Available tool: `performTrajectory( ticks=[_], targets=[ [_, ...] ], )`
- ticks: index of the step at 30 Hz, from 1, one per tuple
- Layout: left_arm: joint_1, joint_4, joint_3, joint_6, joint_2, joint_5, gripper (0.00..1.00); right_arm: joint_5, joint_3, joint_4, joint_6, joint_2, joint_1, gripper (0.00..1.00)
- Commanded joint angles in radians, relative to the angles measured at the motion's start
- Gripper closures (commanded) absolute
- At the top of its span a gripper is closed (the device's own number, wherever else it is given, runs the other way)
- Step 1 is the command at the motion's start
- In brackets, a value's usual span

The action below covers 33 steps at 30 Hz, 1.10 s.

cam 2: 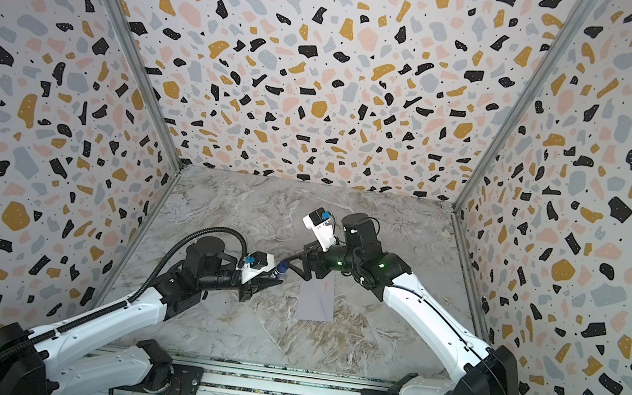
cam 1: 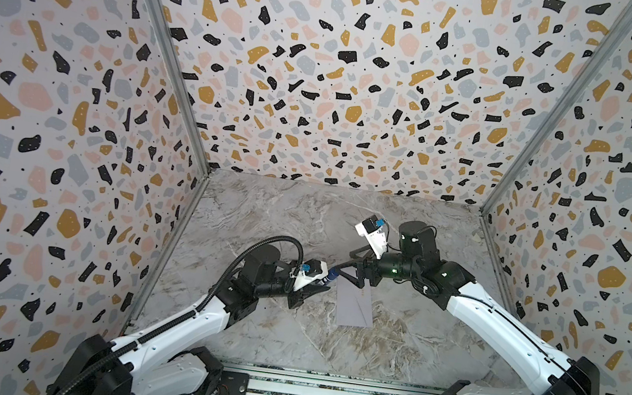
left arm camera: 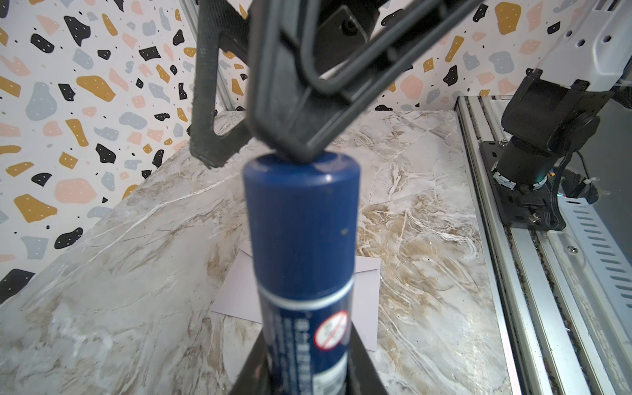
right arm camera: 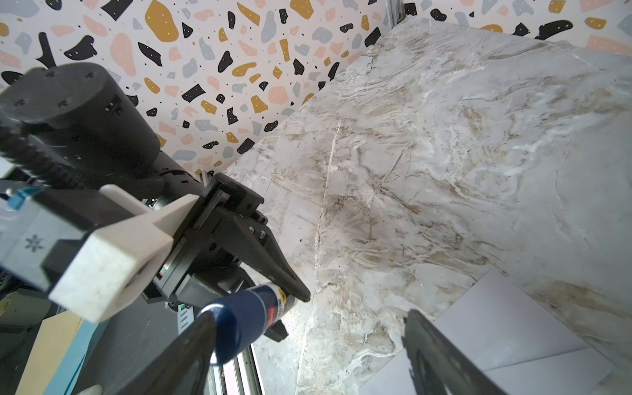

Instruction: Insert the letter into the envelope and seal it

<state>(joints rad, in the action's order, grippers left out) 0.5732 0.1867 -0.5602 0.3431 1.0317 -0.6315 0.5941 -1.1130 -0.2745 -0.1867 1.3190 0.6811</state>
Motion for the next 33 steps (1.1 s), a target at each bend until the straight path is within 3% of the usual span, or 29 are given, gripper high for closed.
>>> performTrajectory(
  ticks=[1,24,33],
  targets=[
    [0.005,0.423,-0.076,-0.034,-0.076,-0.042,1.00,-0.031,0.085,-0.230,0.047,0.074,0.051,0.14],
    [0.005,0.442,-0.077,-0.046,-0.079,-0.034,1.00,-0.065,0.122,-0.231,0.048,0.136,0.081,0.16],
    [0.005,0.369,-0.079,-0.013,-0.082,-0.039,1.00,-0.103,0.032,-0.249,0.077,0.122,0.076,0.16]
  ],
)
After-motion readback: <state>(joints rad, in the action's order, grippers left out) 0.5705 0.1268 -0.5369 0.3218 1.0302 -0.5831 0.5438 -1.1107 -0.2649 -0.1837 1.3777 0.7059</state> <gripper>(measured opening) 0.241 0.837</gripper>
